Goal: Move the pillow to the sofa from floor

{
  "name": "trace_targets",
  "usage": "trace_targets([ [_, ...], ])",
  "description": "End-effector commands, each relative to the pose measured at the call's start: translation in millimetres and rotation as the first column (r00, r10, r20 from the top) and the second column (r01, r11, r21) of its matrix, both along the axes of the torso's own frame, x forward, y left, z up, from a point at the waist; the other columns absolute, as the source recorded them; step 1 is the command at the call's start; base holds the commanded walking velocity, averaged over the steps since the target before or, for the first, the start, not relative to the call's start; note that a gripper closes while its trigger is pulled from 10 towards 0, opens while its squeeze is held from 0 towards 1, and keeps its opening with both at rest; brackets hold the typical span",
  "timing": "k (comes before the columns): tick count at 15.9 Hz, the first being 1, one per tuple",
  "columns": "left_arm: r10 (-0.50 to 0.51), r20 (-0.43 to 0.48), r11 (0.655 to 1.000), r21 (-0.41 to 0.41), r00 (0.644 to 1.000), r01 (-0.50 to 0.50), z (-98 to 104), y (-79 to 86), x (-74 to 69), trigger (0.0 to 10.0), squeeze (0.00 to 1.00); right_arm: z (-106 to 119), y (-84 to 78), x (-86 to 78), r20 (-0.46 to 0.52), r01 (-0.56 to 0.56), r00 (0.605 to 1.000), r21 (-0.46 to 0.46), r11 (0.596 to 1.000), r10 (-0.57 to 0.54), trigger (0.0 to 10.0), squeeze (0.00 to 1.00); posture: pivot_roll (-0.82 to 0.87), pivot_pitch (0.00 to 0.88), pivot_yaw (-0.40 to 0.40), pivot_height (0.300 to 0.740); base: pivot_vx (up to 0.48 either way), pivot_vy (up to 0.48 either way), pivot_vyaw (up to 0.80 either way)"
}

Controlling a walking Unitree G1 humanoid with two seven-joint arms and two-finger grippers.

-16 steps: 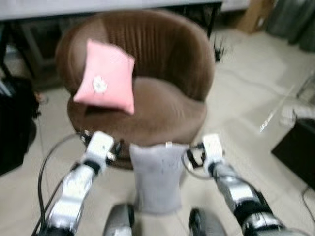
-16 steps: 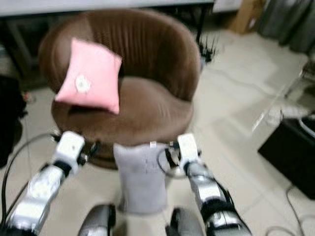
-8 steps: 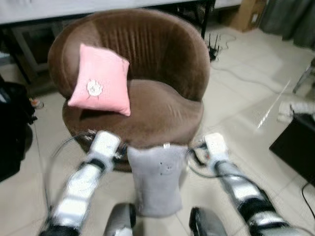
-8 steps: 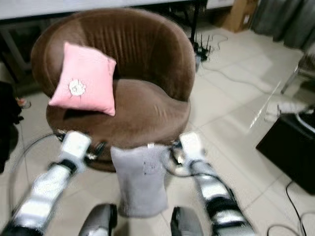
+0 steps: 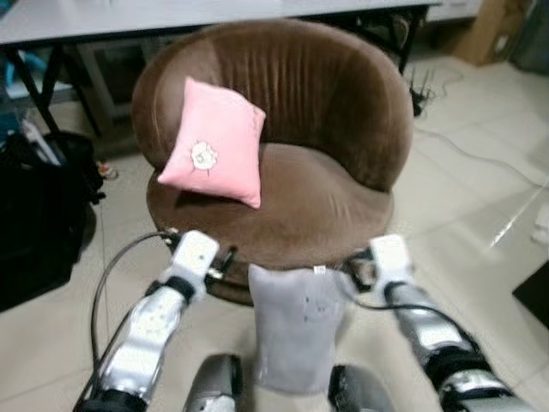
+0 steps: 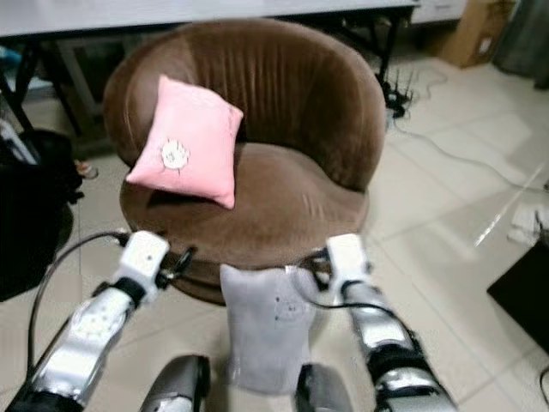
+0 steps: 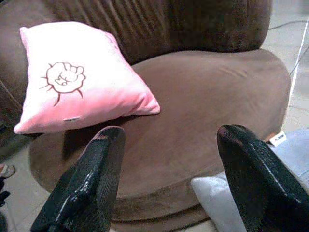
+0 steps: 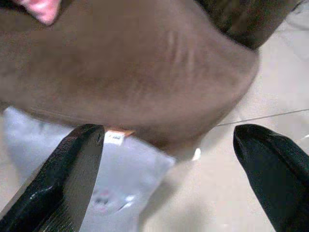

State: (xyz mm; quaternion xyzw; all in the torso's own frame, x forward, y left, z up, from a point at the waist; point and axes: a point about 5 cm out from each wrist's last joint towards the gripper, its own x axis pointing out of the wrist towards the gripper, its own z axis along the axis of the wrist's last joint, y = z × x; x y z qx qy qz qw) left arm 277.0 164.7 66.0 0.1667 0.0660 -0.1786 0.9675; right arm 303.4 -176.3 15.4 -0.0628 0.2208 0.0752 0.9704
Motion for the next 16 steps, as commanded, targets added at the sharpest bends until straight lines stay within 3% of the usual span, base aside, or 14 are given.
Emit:
trace_targets([
  [1, 0.012, 0.008, 1.000, 0.016, 1.000, -0.012, 3.5, 8.7, 2.5, 10.0, 0.00, 2.9, 12.2, 3.2, 0.020, -0.020, 1.000, 0.024, 1.000, 0.020, 10.0, 0.00, 0.11, 0.000, -0.001, 0.607, 0.341, 0.000, 0.00],
  [10, 0.011, 0.006, 1.000, 0.004, 1.000, -0.011, 1.8, 6.2, 1.4, 10.0, 0.00, 3.0, 7.9, 2.9, 0.017, -0.015, 1.000, 0.019, 1.000, 0.015, 10.0, 0.00, 0.11, 0.000, -0.009, 0.607, 0.337, 0.000, 0.00],
  [14, -0.075, -0.042, 0.997, 0.022, 0.996, 0.076, -5.7, -1.0, -4.7, 10.0, 0.00, 2.1, 7.6, 2.6, 0.006, -0.019, 1.000, 0.018, 1.000, 0.019, 10.0, 0.00, 0.11, 0.000, -0.014, 0.607, 0.000, 0.000, 0.00],
  [16, -0.090, -0.047, 0.995, 0.028, 0.995, 0.091, -7.7, -2.8, -6.5, 10.0, 0.00, 1.7, 7.4, 2.2, 0.003, -0.022, 1.000, 0.014, 1.000, 0.022, 10.0, 0.00, 0.11, 0.000, -0.016, 0.578, 0.000, 0.000, 0.00],
])
